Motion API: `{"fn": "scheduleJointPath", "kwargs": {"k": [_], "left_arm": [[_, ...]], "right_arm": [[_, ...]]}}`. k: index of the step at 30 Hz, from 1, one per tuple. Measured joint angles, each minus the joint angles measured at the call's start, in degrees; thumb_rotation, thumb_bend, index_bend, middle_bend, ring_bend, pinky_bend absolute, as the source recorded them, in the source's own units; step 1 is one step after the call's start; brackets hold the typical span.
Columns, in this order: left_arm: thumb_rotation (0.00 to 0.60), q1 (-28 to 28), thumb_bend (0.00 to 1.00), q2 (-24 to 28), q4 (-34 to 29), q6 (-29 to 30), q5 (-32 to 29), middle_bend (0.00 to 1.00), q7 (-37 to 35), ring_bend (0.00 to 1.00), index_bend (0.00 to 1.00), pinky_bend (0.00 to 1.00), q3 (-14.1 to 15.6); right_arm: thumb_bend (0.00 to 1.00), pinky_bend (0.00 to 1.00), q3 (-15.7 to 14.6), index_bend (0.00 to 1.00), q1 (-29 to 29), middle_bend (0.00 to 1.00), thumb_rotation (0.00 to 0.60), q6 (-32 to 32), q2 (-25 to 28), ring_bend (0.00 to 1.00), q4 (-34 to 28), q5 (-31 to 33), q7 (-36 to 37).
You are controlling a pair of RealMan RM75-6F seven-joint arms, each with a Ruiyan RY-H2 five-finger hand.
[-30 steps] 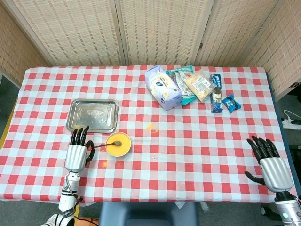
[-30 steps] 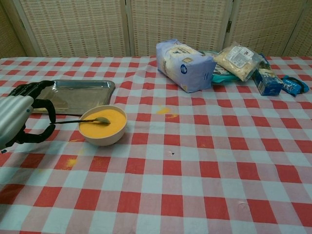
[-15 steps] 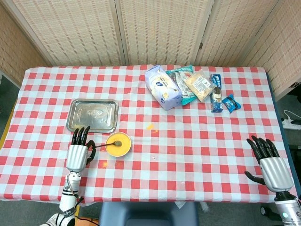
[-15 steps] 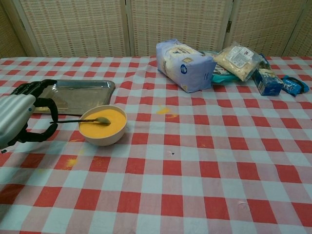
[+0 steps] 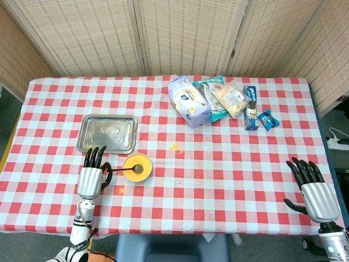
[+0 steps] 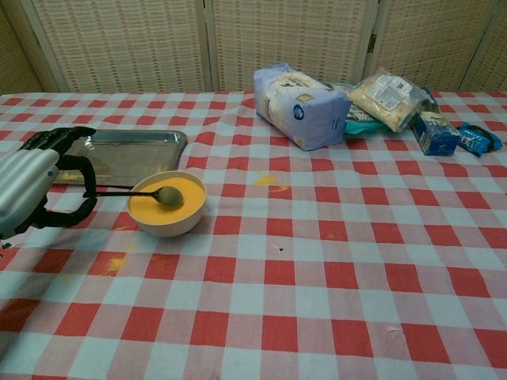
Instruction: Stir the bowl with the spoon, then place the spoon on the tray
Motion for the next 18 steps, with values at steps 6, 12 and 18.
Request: {"fn": "scheduleJointPath", "kwargs": {"k": [6,12,18], "left_arm": [[0.600,0.11,0.49,0.29,-0.94,-0.31,-0.32,0.11,-0.27,0.00,0.70,0.03,-0.09],[0.600,0.11,0.55,1.41,-2.41,-1.13,-0.42,0.12,-0.38,0.00,0.71,0.03,0.12],[0.600,0.48,0.77,5.14,-7.74,-3.26,-0.58,0.19,-0.72,0.00,0.77,0.03,1.13]], "right_arm": [[0.06,0.00,-0.02,0.00,-0.01,0.00,0.600,0.02,-0.01,0.00,0.00,-0.03,-0.04],[0.06,0.00,-0.07,0.00,0.03,0.00,0.600,-0.05,0.01,0.00,0.01,-0.11,0.04],[0.06,0.00,-0.18,0.00,0.04,0.00,0.600,-0.03,0.09,0.00,0.01,-0.31,0.30]]}}
